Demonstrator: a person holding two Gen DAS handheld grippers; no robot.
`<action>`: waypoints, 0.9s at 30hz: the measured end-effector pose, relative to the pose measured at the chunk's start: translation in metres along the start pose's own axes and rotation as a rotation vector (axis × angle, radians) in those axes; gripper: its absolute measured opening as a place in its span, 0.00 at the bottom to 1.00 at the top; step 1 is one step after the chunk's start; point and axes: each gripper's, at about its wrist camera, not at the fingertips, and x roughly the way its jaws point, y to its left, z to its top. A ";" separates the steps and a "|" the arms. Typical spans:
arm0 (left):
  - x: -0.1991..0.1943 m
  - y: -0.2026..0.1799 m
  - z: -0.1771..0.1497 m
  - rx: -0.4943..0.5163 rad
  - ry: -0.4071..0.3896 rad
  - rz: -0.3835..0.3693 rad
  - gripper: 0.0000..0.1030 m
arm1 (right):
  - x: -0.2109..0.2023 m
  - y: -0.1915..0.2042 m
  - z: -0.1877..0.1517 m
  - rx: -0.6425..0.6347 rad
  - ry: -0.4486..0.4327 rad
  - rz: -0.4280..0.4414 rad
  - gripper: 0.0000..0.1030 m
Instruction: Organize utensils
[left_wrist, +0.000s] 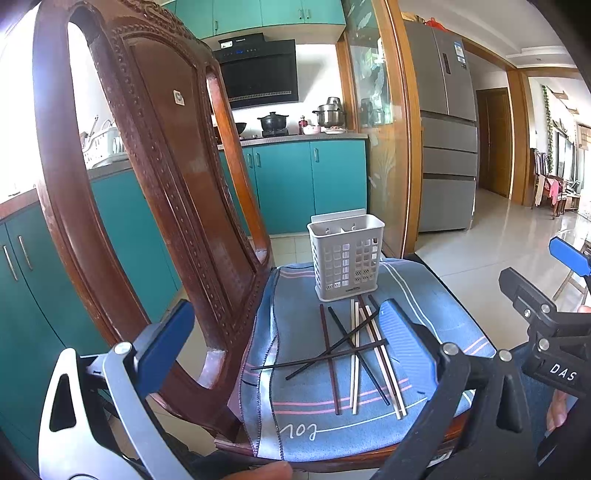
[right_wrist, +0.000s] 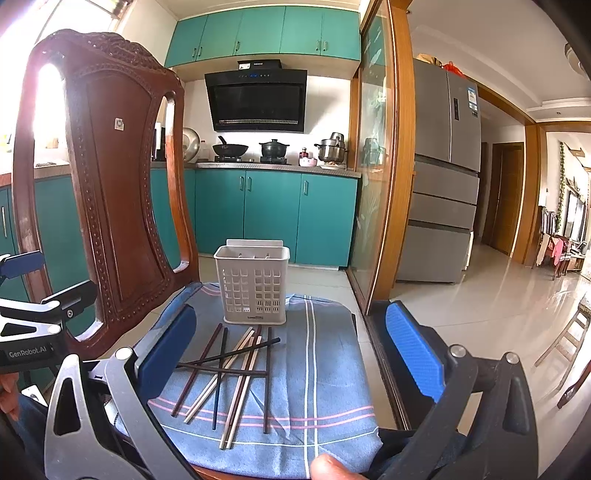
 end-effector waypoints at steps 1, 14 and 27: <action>0.001 0.001 0.000 -0.001 -0.001 0.001 0.97 | 0.000 0.000 0.000 0.001 -0.001 0.001 0.98; 0.000 0.004 0.002 0.001 -0.011 0.004 0.97 | -0.003 -0.003 0.001 0.003 -0.016 0.001 0.98; -0.008 -0.003 0.002 0.006 -0.022 0.010 0.97 | -0.005 -0.003 0.002 0.002 -0.022 0.000 0.98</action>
